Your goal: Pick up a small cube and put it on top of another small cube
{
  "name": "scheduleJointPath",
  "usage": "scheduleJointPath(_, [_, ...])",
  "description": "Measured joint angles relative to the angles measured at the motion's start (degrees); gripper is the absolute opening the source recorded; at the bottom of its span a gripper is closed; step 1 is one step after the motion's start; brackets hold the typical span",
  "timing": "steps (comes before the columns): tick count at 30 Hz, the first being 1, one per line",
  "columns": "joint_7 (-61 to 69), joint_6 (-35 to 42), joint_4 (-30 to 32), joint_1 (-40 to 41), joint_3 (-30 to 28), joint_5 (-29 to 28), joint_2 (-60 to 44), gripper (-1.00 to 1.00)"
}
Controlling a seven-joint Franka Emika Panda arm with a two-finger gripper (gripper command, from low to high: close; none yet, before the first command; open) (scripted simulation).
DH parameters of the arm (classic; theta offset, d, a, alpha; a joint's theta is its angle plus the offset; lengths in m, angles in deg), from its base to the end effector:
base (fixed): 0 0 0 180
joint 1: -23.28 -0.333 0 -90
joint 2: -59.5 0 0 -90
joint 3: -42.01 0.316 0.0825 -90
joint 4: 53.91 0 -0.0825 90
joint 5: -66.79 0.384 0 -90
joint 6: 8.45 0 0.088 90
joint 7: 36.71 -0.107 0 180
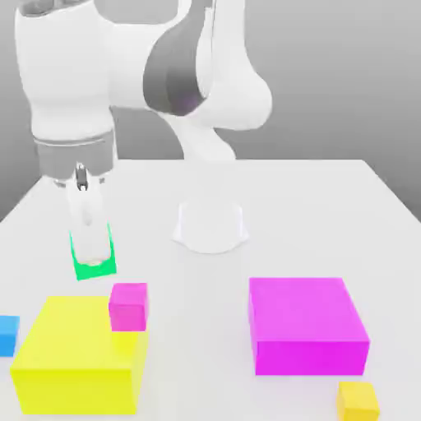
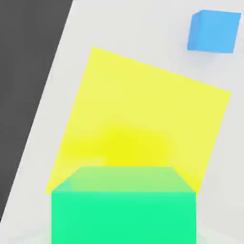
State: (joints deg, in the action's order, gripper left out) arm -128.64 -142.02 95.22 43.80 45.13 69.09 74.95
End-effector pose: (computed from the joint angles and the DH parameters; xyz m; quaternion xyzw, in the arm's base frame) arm 0.3987 -0.1249 0.3467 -0.5662 0.8243 0.0052 0.0052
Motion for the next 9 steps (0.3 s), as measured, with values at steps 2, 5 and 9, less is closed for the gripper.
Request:
scheduleJointPath(2, [0.75, -3.16, 1.99, -0.01, 0.23, -0.70, -1.01, -1.00])
scheduleJointPath(5, [0.78, -10.02, 4.07, 0.13, 0.48, -1.16, -5.78, -1.00])
scheduleJointPath(9, [0.73, -11.75, 4.52, 0.15, 0.54, -1.24, -7.03, 1.00])
